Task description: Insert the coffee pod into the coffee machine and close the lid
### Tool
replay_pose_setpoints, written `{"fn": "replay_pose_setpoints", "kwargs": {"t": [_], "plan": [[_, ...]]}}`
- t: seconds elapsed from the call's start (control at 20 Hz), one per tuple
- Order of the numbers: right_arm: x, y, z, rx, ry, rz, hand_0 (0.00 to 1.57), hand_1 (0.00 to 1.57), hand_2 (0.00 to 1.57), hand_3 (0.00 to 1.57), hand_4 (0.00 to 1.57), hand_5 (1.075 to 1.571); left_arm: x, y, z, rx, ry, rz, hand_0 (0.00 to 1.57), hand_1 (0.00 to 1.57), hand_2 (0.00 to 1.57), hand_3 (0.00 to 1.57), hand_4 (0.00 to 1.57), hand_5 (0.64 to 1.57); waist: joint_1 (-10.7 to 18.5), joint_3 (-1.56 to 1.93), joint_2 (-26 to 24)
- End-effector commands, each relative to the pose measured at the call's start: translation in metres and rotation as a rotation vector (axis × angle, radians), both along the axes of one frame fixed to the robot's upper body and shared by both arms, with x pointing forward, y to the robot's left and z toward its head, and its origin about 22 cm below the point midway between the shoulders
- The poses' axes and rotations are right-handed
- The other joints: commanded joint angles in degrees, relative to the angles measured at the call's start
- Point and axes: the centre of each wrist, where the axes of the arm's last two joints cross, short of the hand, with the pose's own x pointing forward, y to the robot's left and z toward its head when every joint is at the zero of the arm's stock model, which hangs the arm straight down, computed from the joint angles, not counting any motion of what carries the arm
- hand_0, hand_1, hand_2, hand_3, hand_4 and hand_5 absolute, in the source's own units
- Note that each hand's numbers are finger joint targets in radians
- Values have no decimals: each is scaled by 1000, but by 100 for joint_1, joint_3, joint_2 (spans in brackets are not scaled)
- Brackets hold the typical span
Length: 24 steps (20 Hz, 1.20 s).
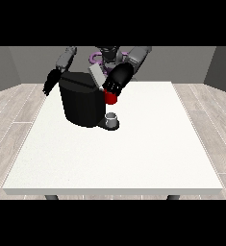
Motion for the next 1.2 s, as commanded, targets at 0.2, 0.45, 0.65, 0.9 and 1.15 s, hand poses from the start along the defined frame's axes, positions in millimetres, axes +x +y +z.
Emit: {"fn": "replay_pose_setpoints", "kwargs": {"t": [0.2,0.45,0.65,0.9,1.15], "plan": [[1,10,1,-8,27,-15,0,0,0,0,0,1571,3,-9,-5,-10,-2,5,1117,1117,1136,985,0,1571,-44,-4,49],[-4,-4,-1,-13,24,17,0,0,0,0,0,1571,1,6,-9,-52,-73,-24,1206,1206,1179,956,0,1571,-111,-5,57],[-2,19,3,-1,-13,3,0,0,0,0,85,1571,0,9,14,-70,-111,-11,1241,1241,1202,970,0,1571,-174,-5,276],[9,8,22,-34,-31,9,0,0,0,0,0,1571,0,2,15,-24,-161,-20,1250,1250,1216,940,0,1571,-170,-5,400],[-1,7,6,-31,-46,-4,0,0,0,0,215,1571,-2,21,3,34,-202,-21,999,999,1023,718,0,1571,-157,-5,519]]}}
